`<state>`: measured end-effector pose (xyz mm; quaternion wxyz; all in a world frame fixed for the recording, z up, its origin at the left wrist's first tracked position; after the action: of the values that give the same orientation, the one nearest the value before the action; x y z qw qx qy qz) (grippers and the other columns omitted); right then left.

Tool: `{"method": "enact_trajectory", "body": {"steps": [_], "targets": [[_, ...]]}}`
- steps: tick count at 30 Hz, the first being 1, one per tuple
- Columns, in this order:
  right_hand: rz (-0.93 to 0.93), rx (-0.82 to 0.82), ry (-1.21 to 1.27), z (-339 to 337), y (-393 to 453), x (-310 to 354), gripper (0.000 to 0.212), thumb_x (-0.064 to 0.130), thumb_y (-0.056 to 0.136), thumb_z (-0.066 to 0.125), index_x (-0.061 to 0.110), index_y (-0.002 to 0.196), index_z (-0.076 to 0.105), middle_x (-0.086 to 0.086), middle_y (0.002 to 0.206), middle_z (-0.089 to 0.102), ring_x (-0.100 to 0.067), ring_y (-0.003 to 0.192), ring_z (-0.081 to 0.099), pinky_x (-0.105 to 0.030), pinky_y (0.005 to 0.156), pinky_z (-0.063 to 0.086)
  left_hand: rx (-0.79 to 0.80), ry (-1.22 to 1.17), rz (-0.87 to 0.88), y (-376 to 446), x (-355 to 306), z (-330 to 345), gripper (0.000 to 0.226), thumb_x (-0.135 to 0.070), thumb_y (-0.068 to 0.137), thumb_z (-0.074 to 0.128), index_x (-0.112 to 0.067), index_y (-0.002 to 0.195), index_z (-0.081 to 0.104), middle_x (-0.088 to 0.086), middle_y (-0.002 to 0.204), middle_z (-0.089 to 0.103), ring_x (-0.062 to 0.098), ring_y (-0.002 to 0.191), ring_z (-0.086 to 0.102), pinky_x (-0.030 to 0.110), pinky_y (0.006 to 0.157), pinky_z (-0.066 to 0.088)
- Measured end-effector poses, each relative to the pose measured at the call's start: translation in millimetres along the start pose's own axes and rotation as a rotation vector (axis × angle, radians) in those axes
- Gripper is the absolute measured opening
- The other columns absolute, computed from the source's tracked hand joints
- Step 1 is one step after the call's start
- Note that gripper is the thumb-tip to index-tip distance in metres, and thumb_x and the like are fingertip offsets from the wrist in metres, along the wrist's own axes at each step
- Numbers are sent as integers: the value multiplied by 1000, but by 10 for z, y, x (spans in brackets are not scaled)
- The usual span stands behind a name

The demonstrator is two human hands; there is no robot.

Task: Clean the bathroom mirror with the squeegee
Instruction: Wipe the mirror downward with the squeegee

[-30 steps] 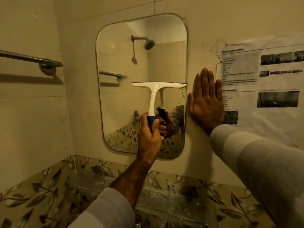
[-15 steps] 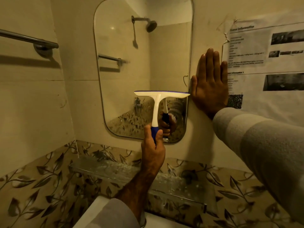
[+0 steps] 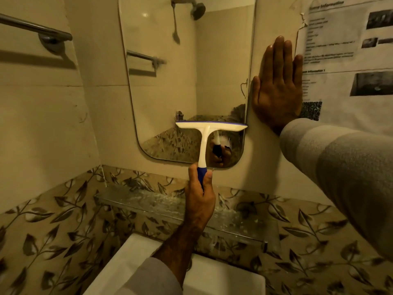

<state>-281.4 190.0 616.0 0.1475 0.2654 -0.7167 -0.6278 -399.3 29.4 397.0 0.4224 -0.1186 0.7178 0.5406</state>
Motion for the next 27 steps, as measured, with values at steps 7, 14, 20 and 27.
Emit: {"method": "enact_trajectory", "body": {"steps": [7,14,20,27], "targets": [[9,-18,-16,-27,13,8,64,44,105,16,6,157,12,-18,164,13,-32,152,11,-50,124,12,27,52,-72,-251,170,-40,27,-30,101,47,-17,124,43,12,82,60,22,67,59,42,58,53],[18,-11,-11,-24,2,3,65,45,104,13,7,157,11,-17,164,12,-31,153,10,-50,124,11,58,63,-141,-392,236,-81,32,-30,101,47,-16,129,43,13,83,61,25,65,61,41,56,54],[15,-9,-10,-38,7,1,65,44,104,14,7,157,11,-17,164,12,-31,153,10,-50,124,10,70,62,-123,-443,268,-90,20,-28,101,47,-29,120,40,4,78,57,14,61,56,30,52,50],[15,1,-16,-42,-2,8,65,44,104,14,7,157,10,-17,164,10,-31,153,9,-49,125,9,72,85,-116,-459,287,-99,22,-31,101,46,-36,119,36,2,76,56,12,59,56,34,52,53]]}}
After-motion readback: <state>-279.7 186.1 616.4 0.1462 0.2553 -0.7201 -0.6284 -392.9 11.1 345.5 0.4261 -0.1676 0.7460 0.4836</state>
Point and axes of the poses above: each hand's wrist, its own y-axis towards the middle knuckle, its own z-axis out of the palm, x = y × z, the point moved 4 cm from there along y, towards the middle knuckle
